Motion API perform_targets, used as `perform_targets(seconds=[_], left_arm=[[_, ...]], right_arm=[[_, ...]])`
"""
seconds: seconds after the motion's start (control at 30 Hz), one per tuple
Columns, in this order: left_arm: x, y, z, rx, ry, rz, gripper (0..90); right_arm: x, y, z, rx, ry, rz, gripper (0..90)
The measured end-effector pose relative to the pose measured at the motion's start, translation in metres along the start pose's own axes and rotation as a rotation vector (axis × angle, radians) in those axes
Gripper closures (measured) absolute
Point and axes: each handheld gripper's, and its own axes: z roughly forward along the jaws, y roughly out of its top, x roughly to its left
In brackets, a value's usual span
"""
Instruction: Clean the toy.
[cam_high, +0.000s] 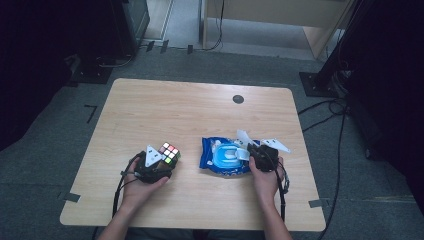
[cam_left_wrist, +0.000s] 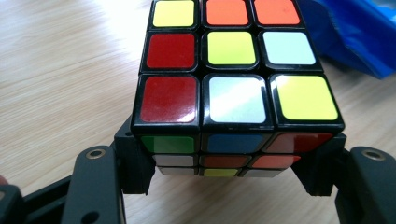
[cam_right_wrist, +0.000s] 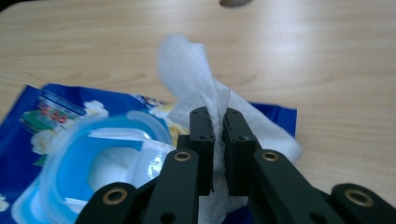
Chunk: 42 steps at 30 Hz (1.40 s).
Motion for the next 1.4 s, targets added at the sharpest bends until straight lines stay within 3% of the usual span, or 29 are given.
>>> perform_targets(seconds=[0.17,0.37,0.43,0.53,0.73,0.83,0.87,0.9,1.0,1.1,1.3,1.4], left_arm=[[-0.006,0.003,-0.002,-0.012,-0.045,-0.001,34.1],[-0.020,0.011,-0.007,-0.024,-0.101,0.034,34.1],[-0.026,0.013,-0.008,-0.024,-0.115,0.050,34.1],[-0.036,0.014,-0.007,-0.023,-0.136,0.080,34.1],[-0.048,0.015,-0.008,-0.027,-0.149,0.113,34.1],[-0.049,0.016,-0.008,-0.031,-0.161,0.114,34.2],[-0.049,0.016,-0.008,-0.032,-0.163,0.111,34.1],[-0.049,0.017,-0.008,-0.033,-0.162,0.113,34.1],[-0.050,0.017,-0.009,-0.033,-0.163,0.119,34.2],[-0.050,0.016,-0.010,-0.033,-0.161,0.126,34.2],[-0.054,0.016,-0.008,-0.030,-0.166,0.136,34.2],[-0.054,0.017,-0.008,-0.030,-0.170,0.127,34.2]], right_arm=[[0.024,0.007,-0.019,-0.087,0.092,-0.072,85.7],[0.088,0.006,-0.038,-0.125,0.322,-0.231,85.5],[0.112,0.003,-0.041,-0.130,0.385,-0.275,85.4],[0.134,0.000,-0.040,-0.116,0.443,-0.318,85.3],[0.159,-0.012,-0.031,-0.063,0.470,-0.386,85.0],[0.165,-0.014,-0.033,-0.050,0.484,-0.385,85.0],[0.170,-0.016,-0.036,-0.032,0.519,-0.382,85.0],[0.170,-0.016,-0.036,-0.032,0.519,-0.382,85.0],[0.178,-0.019,-0.039,-0.021,0.540,-0.408,85.0],[0.174,-0.017,-0.038,-0.017,0.544,-0.406,85.2],[0.149,-0.007,-0.031,-0.033,0.442,-0.322,85.1],[0.151,-0.007,-0.032,-0.039,0.430,-0.326,84.5]])
